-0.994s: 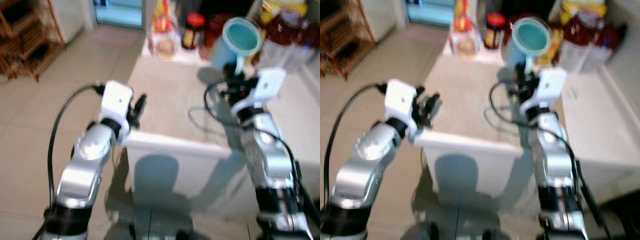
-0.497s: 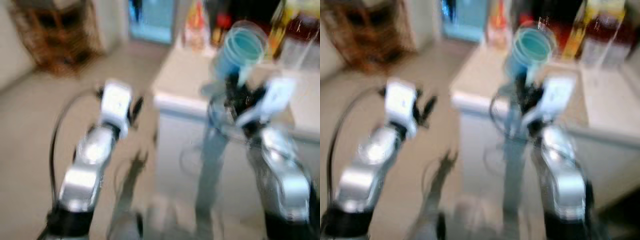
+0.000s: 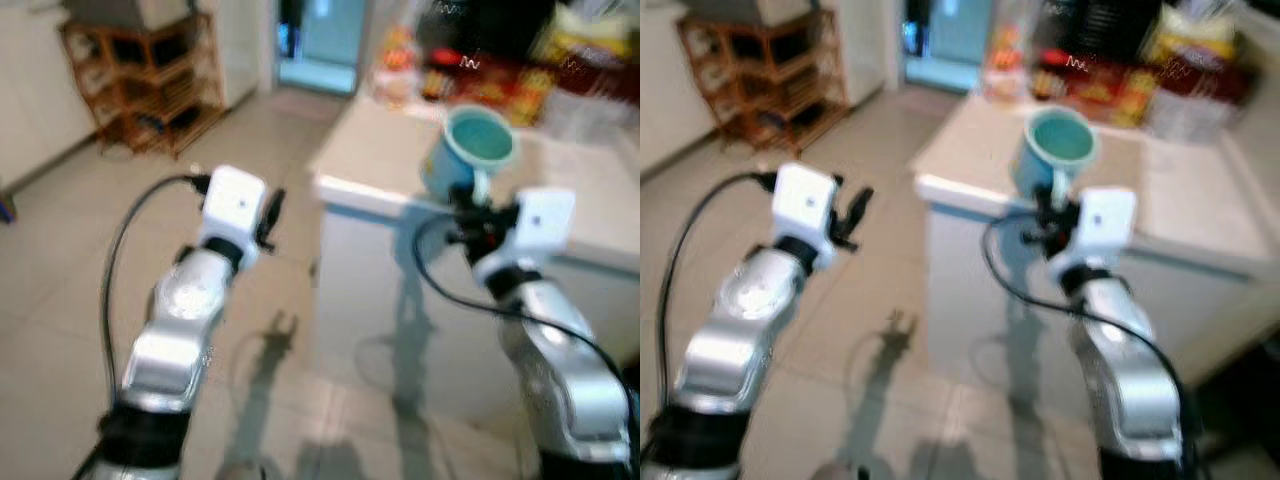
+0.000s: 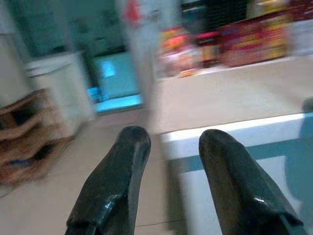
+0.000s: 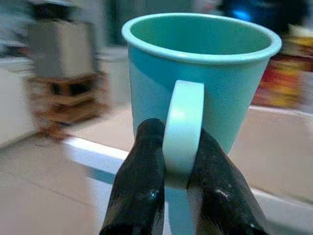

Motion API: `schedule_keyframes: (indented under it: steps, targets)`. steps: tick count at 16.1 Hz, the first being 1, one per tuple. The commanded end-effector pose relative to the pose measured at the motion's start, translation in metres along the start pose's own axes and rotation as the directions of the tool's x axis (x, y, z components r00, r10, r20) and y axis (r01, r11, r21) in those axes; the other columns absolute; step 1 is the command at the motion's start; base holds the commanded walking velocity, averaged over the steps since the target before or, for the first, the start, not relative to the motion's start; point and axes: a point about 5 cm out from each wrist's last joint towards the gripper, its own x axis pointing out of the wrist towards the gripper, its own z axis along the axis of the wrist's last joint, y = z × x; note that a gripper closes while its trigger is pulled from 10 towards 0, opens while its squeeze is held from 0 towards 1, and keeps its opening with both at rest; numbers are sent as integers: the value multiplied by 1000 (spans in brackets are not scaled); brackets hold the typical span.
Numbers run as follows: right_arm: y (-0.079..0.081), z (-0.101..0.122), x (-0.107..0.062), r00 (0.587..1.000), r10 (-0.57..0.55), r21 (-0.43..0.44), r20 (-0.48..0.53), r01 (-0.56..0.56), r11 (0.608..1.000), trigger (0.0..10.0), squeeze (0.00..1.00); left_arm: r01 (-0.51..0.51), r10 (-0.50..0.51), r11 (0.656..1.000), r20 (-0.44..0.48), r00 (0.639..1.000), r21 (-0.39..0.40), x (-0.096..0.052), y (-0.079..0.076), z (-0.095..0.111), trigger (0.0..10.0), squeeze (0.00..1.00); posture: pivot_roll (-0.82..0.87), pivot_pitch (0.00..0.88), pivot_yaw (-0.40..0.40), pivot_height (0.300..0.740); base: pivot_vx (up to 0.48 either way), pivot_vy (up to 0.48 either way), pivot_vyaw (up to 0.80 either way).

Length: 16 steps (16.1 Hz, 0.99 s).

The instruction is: Setting the table

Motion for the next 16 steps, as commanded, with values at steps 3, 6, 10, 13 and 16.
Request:
schedule_keyframes:
  steps: [3,6,10,13,16]
  targets:
    - [0,2,1,1000,-23,6,7,23,1000,10000,0,5,-6,1000,7,1000,19,6,3,3,10000,0,39,3,-25,740,0,-480,0]
    - [-2,0,0,1000,-29,5,0,29,1000,10000,0,6,-6,1000,14,1000,26,10,5,5,10000,0,37,0,-15,740,0,-480,0]
    - [-4,-1,1,999,-31,14,-11,31,999,10000,0,22,-22,999,20,1000,37,13,0,6,10000,0,37,0,-17,740,0,-480,0]
    - [-6,-1,1,999,-35,9,-14,35,999,10000,0,22,-23,999,21,1000,39,14,0,6,10000,0,35,0,-16,740,0,-480,0]
    - [-10,-1,1,999,-46,9,-17,46,999,10000,0,26,-27,999,23,999,41,15,-1,6,10000,0,35,0,-16,740,0,-480,0]
